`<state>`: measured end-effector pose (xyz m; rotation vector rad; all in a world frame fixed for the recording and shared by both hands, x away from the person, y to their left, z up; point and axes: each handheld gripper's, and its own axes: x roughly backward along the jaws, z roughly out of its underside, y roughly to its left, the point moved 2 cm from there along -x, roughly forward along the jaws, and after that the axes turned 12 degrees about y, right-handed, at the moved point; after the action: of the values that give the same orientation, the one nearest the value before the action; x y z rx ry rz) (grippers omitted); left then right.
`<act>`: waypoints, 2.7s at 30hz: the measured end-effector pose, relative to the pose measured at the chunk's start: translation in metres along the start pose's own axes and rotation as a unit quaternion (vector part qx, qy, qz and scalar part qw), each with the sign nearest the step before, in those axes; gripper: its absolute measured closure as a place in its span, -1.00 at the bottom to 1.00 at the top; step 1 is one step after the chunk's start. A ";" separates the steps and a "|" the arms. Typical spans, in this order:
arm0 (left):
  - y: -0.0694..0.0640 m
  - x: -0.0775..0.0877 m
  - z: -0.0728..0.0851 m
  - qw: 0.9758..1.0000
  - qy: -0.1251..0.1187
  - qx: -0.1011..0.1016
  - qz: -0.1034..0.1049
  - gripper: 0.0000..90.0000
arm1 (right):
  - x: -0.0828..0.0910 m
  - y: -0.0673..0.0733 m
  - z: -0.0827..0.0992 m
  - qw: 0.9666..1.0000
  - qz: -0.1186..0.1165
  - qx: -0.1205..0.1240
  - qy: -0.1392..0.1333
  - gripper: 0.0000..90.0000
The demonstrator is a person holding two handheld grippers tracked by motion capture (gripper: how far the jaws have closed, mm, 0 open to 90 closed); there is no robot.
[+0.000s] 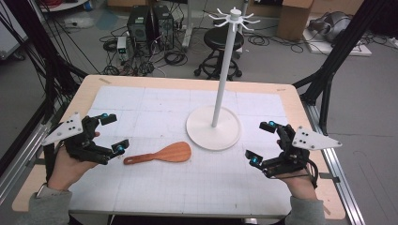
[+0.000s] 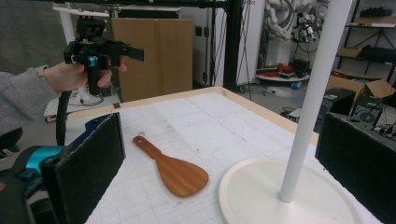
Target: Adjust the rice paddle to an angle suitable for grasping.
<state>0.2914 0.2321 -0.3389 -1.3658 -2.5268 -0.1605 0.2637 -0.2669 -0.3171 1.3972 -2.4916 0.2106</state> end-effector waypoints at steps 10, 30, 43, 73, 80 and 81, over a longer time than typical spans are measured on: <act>-0.002 0.002 0.002 1.000 0.009 -0.006 -0.017 -0.39 | 0.002 -0.004 0.004 1.000 0.005 -0.010 -0.001 -0.99; -0.010 0.002 0.007 0.999 0.018 -0.038 0.015 0.99 | 0.001 -0.005 0.008 1.000 0.000 -0.015 0.007 -0.99; -0.007 -0.009 0.016 0.999 0.024 -0.016 0.046 0.99 | 0.004 -0.005 0.009 1.000 -0.001 -0.013 0.006 -0.99; -0.001 -0.055 0.058 0.985 0.166 -0.023 0.034 0.99 | 0.009 -0.008 0.015 1.000 0.004 -0.018 0.010 -0.99; -0.001 -0.059 0.061 0.984 0.171 -0.013 0.044 0.99 | 0.008 -0.009 0.015 1.000 0.005 -0.017 0.010 -0.99; -0.001 -0.060 0.061 0.984 0.175 -0.011 0.044 0.99 | 0.008 -0.009 0.015 1.000 0.005 -0.017 0.010 -0.99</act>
<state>0.3107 0.1970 -0.4145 -1.3226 -2.1780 -0.3762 0.2646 -0.2823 -0.3293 1.3625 -2.4744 0.1839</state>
